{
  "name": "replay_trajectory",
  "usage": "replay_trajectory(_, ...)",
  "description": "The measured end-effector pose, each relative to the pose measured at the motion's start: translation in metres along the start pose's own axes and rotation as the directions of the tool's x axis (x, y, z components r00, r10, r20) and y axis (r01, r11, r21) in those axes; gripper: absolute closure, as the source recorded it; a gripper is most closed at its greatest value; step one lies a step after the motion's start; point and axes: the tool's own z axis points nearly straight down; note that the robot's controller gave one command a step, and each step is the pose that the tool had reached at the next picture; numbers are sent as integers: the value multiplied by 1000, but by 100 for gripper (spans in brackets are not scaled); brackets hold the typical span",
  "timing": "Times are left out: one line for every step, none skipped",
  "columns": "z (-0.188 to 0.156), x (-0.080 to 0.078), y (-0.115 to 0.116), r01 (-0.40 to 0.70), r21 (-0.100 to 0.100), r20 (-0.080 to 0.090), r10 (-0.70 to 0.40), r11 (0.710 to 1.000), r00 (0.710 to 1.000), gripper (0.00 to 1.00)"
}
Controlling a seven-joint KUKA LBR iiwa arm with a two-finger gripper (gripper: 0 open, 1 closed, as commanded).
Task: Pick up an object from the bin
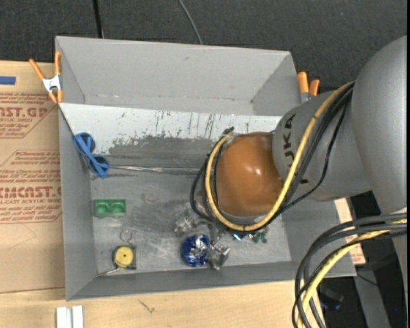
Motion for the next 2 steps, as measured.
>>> replay_trajectory(-1, -2, 1, -1, -1, 6, 1, 1000, 1000, 100)
replay_trajectory(-126, 4, -9, 283, -9, -5, -283, 959, 959, 100)
